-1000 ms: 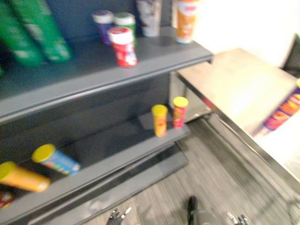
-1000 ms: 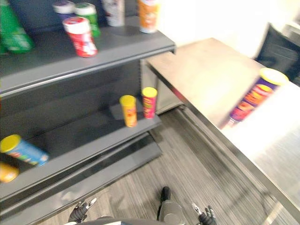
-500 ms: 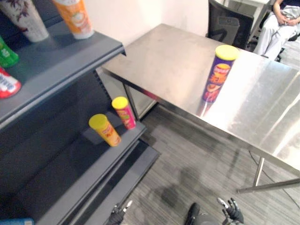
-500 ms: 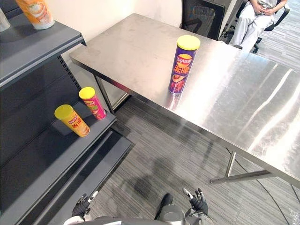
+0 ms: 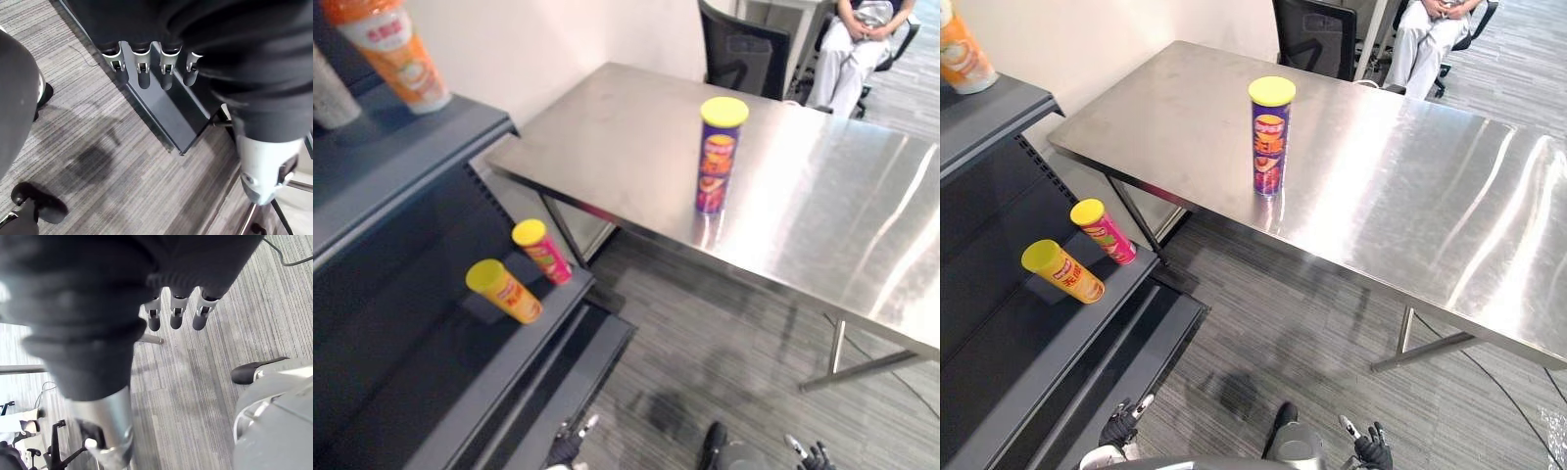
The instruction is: Put the gum and the chips on the shelf.
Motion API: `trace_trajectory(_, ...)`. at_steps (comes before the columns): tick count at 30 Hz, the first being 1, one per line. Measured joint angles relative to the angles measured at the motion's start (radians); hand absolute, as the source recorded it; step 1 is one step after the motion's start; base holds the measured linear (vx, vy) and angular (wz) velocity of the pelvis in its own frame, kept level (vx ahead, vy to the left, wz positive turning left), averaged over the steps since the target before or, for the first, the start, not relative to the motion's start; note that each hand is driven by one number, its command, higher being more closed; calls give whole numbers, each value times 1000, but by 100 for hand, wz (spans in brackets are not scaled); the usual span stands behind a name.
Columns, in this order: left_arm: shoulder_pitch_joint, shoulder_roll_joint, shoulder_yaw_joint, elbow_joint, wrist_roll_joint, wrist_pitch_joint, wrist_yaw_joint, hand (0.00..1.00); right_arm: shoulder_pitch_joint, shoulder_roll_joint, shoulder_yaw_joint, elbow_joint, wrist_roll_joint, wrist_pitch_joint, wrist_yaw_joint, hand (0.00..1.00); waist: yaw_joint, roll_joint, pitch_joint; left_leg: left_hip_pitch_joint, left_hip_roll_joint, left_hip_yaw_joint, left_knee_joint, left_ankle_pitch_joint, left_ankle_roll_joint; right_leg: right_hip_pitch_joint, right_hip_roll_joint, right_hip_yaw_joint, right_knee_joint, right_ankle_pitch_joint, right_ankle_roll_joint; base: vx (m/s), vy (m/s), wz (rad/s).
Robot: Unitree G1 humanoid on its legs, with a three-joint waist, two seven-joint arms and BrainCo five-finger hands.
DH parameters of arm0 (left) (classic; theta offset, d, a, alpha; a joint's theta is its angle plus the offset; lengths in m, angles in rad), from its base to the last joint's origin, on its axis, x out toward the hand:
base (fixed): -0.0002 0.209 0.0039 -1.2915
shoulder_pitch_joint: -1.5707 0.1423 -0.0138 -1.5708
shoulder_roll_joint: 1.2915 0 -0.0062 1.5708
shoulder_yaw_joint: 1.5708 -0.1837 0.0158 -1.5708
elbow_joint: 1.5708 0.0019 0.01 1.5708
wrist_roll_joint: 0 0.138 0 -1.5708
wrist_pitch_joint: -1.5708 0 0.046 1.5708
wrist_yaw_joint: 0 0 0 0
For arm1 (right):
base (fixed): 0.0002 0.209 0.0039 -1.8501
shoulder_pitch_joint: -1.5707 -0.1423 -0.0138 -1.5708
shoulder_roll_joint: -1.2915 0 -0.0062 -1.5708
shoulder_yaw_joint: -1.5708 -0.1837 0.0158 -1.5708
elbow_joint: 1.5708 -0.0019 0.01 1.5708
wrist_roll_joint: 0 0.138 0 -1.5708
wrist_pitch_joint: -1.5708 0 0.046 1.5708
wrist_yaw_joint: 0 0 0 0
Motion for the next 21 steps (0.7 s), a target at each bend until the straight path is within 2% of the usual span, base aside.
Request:
trace_trajectory(1,1,0,11,-2,0,0,2,0,4,1,1,-2,1,-1,-5,0,-5,-2,0,-21,37,-66,78,10,15,0,1,9,26,-29,-6,-70,-134,-19)
trace_trajectory(2,3,-6,31,-14,0,-1,6,0,8,2,2,-14,2,-2,-17,0,-1,-5,1,-49,66,-163,161,33,48,0,6,39,48,-45,-13,-41,-143,-38)
trace_trajectory(3,8,-12,43,-26,0,-4,12,0,10,2,3,-35,2,-2,-22,0,5,-13,5,-74,72,-213,187,24,58,-2,7,62,59,-51,-13,-4,-112,-79)
trace_trajectory(5,16,-31,61,-39,-2,-23,30,0,-17,-14,4,-73,2,-7,-37,0,25,-6,2,-109,7,-408,156,-58,41,-20,17,161,60,-60,-22,6,-67,-107)
trace_trajectory(7,23,-38,60,-47,-11,-33,38,0,-35,-23,7,-73,1,-8,-38,0,28,-3,0,-127,-21,-474,120,-79,37,-15,34,215,48,-60,-22,13,-57,-92)
trace_trajectory(9,33,-44,60,-59,-13,-47,46,0,-52,-27,40,-74,2,-10,-40,0,37,9,-7,-172,-24,-561,38,-87,25,-17,79,282,36,-60,-22,39,5,-105)
trace_trajectory(12,33,-51,63,-62,-13,-47,62,0,-53,-27,56,-74,1,-10,-41,0,57,18,-12,-191,-31,-625,-9,-87,25,-17,99,330,35,-56,-15,53,100,-79)
trace_trajectory(13,33,-58,75,-62,-13,-47,69,0,-53,-27,67,-74,1,-10,-42,0,65,20,-14,-192,-48,-667,-33,-87,25,-16,102,360,37,-50,-6,78,212,-99)
trace_trajectory(15,41,-72,78,-59,-15,-46,86,0,-46,-30,83,-79,0,-13,-41,0,76,37,-25,-189,-66,-702,-75,-83,30,-20,112,400,36,-42,8,80,239,-94)
trace_trajectory(16,50,-91,77,-54,-15,-42,92,0,-36,-32,83,-83,-1,-20,-40,0,76,70,-45,-192,-65,-703,-107,-70,42,-30,126,402,40,-36,22,114,309,-58)
trace_trajectory(17,51,-95,77,-44,-15,-41,94,0,-25,-21,81,-78,-1,-21,-42,0,74,76,-67,-185,-72,-687,-113,-105,-1,-32,112,413,52,-37,45,127,320,-40)
trace_trajectory(20,48,-74,78,-47,-11,-42,103,0,5,23,83,-73,-4,-23,-44,0,74,33,-99,-184,-134,-666,-124,-116,18,-27,53,420,12,-11,80,168,276,-3)
trace_trajectory(21,48,-72,78,-47,-9,-41,104,0,5,26,83,-72,-4,-23,-44,0,74,28,-103,-183,-144,-664,-128,-117,19,-24,47,420,1,-6,88,172,217,5)
